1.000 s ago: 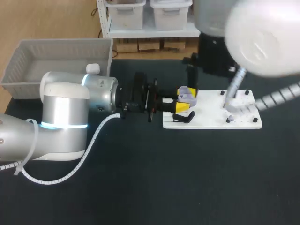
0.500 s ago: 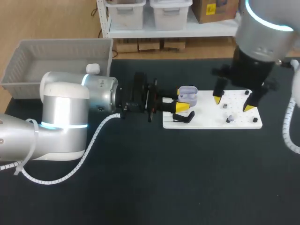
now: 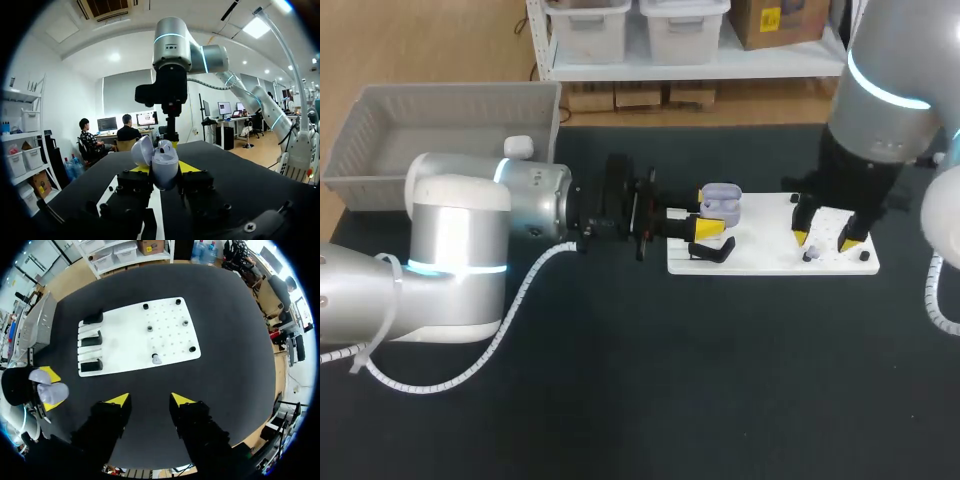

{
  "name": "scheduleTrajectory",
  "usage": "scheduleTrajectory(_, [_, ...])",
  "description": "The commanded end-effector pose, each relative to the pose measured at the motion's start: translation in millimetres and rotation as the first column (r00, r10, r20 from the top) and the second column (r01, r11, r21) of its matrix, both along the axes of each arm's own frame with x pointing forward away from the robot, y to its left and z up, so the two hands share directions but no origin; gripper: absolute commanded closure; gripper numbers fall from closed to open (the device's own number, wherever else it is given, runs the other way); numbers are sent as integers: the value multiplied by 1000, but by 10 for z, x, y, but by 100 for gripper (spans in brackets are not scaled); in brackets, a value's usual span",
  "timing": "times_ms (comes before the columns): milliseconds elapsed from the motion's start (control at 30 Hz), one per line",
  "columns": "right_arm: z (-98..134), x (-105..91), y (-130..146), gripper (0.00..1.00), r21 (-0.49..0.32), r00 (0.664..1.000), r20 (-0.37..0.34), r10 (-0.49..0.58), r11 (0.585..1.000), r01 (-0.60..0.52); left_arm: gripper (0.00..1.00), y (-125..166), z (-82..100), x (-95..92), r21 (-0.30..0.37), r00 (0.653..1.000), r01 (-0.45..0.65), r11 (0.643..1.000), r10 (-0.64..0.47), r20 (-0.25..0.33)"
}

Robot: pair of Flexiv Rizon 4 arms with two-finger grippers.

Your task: Pick up each earbud case from the left stands, insert the matching earbuds, close the lid, and place the case in the box.

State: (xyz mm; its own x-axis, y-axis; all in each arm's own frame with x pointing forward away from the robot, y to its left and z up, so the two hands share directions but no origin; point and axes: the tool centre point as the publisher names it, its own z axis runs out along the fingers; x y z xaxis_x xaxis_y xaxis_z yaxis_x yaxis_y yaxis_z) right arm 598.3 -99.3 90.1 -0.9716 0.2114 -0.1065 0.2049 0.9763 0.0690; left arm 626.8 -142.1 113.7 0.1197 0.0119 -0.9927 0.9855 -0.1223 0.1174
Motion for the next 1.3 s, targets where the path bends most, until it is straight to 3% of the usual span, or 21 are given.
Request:
scheduleTrajectory(33, [-171,131,6,44,-6,1000,-13,10,1000,-10,100,-5,3,-6,1,1000,-4,1000,4,1])
scheduleTrajectory(267, [-372,207,-34,41,22,999,-12,41,999,-40,100,-5,3,-6,1,1000,-4,1000,4,1])
scheduleTrajectory(500, [-530,258,-83,45,40,998,-21,52,998,-51,100,-5,3,-6,1,1000,-4,1000,4,1])
scheduleTrajectory(600, [-571,284,-92,51,45,998,-21,57,997,-56,100,-5,3,-6,1,1000,-4,1000,4,1])
scheduleTrajectory(1300, [-692,422,-154,59,96,999,-25,37,995,-34,100,-5,3,-6,1,1000,-4,1000,4,1])
